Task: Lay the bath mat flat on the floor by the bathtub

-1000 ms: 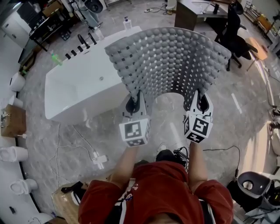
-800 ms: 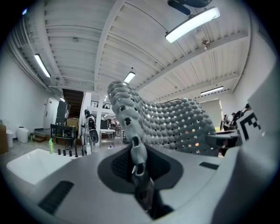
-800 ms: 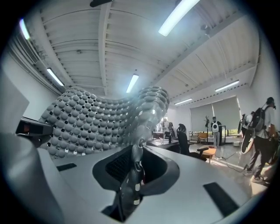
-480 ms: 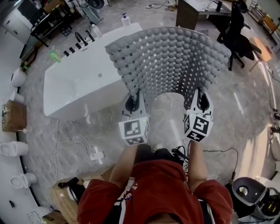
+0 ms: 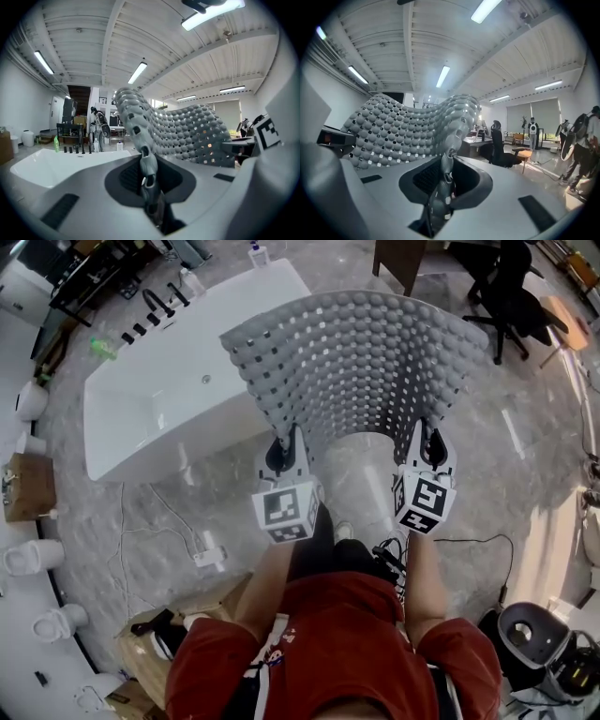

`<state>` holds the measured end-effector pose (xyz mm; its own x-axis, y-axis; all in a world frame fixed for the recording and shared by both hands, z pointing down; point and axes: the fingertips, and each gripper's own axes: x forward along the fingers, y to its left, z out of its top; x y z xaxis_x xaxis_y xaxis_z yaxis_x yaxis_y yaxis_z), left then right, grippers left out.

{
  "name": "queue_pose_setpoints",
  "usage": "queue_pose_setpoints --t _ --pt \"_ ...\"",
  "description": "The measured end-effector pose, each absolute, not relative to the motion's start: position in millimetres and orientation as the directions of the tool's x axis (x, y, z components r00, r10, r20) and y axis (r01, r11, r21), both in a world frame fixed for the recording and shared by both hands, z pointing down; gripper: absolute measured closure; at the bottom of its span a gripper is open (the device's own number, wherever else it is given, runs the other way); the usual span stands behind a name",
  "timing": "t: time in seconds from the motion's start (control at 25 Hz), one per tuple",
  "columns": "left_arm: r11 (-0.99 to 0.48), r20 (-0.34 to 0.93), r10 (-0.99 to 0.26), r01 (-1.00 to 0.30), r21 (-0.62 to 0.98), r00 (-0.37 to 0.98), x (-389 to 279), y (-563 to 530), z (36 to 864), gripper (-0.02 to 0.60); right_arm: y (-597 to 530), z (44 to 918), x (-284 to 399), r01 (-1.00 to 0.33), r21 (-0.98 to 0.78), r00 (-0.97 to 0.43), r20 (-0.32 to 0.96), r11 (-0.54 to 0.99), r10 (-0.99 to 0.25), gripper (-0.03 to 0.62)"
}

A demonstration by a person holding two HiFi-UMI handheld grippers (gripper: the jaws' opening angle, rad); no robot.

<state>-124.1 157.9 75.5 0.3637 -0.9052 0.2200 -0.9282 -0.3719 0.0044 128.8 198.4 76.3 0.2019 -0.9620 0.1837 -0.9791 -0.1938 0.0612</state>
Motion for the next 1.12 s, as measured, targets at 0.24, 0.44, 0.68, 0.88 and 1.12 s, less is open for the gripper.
queue_pose_setpoints --t 0.24,0.44,0.68,0.88,1.12 --pt "-0.383 0.292 -0.878 -0.923 0.042 0.378 -123 133 117 0.532 178 115 127 -0.973 0.081 0.228 0.248 -0.214 -0.942 0.525" --pt "-0.397 0.351 -0.850 -0.916 0.064 0.393 -117 111 150 0.532 159 147 131 -0.970 0.079 0.244 0.319 -0.231 -0.916 0.525" --pt "-0.401 0.421 -0.818 -0.913 0.073 0.393 -119 85 194 0.532 132 192 128 -0.969 0.090 0.247 0.401 -0.231 -0.882 0.525" --pt "-0.402 0.483 -0.784 -0.912 0.082 0.389 -118 72 234 0.532 117 235 125 -0.969 0.101 0.245 0.466 -0.225 -0.850 0.525" --pt "-0.395 0.562 -0.739 -0.915 0.088 0.373 -129 56 287 0.532 104 285 114 -0.972 0.104 0.234 0.548 -0.211 -0.803 0.525"
